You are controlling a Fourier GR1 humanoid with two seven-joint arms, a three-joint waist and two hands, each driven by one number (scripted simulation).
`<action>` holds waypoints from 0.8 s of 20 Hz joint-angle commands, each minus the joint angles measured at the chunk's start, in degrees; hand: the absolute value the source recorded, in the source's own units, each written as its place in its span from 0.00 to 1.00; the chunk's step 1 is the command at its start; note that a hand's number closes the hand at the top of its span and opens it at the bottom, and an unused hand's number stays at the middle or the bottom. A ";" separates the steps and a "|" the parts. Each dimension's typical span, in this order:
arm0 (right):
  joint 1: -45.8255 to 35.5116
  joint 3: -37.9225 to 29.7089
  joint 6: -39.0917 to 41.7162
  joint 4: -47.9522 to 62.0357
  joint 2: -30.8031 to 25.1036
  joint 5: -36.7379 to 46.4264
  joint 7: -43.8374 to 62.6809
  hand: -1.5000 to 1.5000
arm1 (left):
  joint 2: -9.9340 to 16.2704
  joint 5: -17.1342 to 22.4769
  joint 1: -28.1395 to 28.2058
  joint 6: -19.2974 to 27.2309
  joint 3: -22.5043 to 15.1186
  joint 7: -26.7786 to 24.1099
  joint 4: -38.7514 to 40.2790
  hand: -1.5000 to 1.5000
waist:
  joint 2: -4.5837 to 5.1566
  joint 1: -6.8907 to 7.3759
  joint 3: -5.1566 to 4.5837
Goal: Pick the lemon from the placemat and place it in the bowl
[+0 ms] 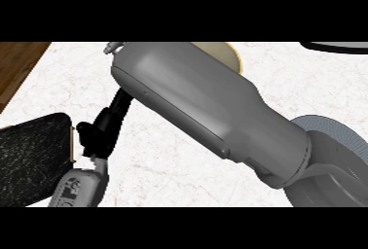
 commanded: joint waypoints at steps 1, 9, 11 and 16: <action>-3.62 -0.22 -2.97 4.94 0.33 -2.10 8.17 1.00 | 0.50 0.92 -0.33 -0.76 0.48 2.02 -1.30 0.50 | 0.20 -0.24 0.06; -4.43 2.61 7.25 18.71 0.34 -1.75 4.64 1.00 | 0.88 0.78 0.36 -0.54 1.40 0.29 -0.52 0.50 | 0.49 -1.35 0.05; -3.58 2.33 7.42 19.15 0.34 -2.45 4.26 1.00 | 1.60 1.17 0.69 -0.47 2.55 0.50 -0.90 0.50 | 0.13 -2.30 0.15; 0.67 1.47 1.64 24.76 0.34 -1.33 -0.36 1.00 | -0.26 -0.42 4.38 0.98 0.77 -2.77 -1.00 0.50 | 0.26 -2.99 0.22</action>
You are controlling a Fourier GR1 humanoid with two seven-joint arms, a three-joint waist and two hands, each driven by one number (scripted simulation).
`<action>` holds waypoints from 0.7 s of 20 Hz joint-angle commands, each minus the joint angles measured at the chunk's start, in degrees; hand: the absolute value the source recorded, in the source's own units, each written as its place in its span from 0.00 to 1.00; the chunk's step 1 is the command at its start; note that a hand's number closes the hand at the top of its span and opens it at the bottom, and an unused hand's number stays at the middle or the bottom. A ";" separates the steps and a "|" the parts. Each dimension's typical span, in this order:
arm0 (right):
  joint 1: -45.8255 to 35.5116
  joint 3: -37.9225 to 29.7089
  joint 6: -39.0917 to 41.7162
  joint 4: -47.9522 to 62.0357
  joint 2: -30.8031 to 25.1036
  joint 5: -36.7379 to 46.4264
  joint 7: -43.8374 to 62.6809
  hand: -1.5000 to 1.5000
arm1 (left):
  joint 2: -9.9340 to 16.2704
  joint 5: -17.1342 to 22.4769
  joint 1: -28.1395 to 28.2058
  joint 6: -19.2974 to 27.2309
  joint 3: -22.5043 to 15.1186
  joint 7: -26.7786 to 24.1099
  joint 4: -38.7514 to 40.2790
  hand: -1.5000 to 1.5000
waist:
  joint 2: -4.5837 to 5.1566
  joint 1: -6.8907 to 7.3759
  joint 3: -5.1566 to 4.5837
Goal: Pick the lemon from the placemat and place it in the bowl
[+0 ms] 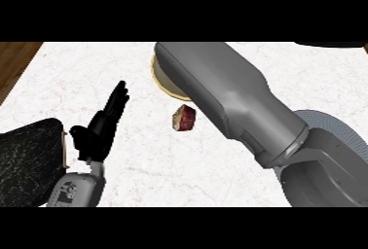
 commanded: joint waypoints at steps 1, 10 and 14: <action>4.10 -0.79 -3.52 3.96 0.15 0.51 0.57 1.00 | 0.31 0.22 0.19 0.18 0.66 0.84 -1.03 0.50 | -0.08 -1.07 0.10; 13.12 -3.28 -6.70 9.54 -0.44 0.53 -6.93 1.00 | -0.76 -0.64 2.57 1.19 0.19 -0.32 -1.09 0.50 | 0.01 -1.62 0.15; 16.47 -10.47 -7.82 5.89 -2.09 -6.17 -12.46 1.00 | -0.59 -0.39 3.38 0.72 -0.05 -0.40 -3.26 0.50 | -0.07 -1.60 0.21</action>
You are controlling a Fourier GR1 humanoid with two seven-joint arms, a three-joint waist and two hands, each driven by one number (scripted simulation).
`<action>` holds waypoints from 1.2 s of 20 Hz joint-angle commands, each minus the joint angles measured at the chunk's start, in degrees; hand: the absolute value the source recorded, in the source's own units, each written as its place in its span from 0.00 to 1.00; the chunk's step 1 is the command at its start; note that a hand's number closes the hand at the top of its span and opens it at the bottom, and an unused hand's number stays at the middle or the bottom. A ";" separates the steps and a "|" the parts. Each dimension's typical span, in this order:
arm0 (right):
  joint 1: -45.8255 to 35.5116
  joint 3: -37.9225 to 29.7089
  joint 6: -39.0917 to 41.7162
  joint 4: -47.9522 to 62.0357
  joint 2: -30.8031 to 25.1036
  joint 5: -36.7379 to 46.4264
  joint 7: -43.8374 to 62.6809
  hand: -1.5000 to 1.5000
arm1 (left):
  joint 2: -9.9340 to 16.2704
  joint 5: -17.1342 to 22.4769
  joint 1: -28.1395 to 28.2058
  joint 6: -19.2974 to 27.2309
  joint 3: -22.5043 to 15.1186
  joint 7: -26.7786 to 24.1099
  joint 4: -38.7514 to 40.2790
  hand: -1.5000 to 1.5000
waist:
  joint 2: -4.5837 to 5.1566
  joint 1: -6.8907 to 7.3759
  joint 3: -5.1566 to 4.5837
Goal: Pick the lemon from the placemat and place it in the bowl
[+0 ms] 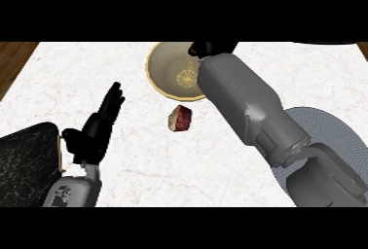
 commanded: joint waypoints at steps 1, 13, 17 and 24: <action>3.76 -5.15 -1.60 -1.82 0.65 -4.35 -4.00 0.00 | -0.92 -0.75 -0.78 0.96 -0.11 -1.13 1.04 0.50 | -0.07 -0.56 0.03; 10.06 -12.29 -13.49 -11.73 -0.19 -8.30 -25.43 0.00 | 1.56 0.82 -1.18 -0.94 2.03 2.07 -1.07 0.50 | -0.46 -1.13 0.04; 8.19 -15.48 -15.81 -14.53 -1.80 -9.13 -25.45 0.00 | 0.68 -0.34 -1.52 0.52 1.77 2.60 -0.35 0.50 | -0.62 -1.50 0.03; 16.56 -17.52 -13.72 -28.35 -1.87 -10.70 -22.10 0.00 | 1.09 0.50 3.82 -0.82 1.79 0.95 -2.20 0.50 | -1.11 -2.50 0.03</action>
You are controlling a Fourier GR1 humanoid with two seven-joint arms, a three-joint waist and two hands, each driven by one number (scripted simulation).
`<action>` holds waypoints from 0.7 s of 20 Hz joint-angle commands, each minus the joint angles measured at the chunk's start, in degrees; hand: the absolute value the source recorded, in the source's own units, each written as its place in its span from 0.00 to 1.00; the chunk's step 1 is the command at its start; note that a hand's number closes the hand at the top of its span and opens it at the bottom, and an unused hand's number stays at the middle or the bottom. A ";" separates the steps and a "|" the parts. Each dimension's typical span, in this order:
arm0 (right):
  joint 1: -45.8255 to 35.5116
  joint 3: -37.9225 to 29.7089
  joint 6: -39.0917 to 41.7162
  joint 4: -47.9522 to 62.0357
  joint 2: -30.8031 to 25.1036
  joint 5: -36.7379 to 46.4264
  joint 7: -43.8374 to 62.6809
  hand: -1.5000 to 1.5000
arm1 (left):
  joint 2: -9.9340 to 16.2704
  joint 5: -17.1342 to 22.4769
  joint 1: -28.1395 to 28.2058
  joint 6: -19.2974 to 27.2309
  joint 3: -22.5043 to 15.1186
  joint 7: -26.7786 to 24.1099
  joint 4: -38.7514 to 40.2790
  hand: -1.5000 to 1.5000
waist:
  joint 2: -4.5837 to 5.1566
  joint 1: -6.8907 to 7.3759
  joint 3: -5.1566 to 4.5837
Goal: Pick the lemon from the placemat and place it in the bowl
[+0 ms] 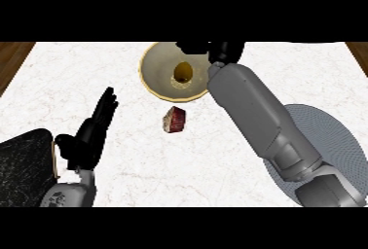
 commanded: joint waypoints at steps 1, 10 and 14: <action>7.63 -0.71 -1.78 -10.47 -0.36 -1.13 -0.07 0.00 | -1.07 -0.58 -0.20 1.37 -0.72 3.03 -2.37 0.50 | -0.33 -0.91 0.04; 25.05 3.37 3.92 -38.42 -3.37 0.68 4.36 0.00 | 0.79 -0.43 -1.61 -0.21 0.29 4.45 -2.99 0.50 | -0.17 -0.64 0.00; 34.78 7.07 5.25 -47.48 -2.86 3.11 4.45 0.00 | 1.67 0.95 -0.60 -1.79 1.72 2.56 -2.48 0.50 | -0.10 -0.44 -0.01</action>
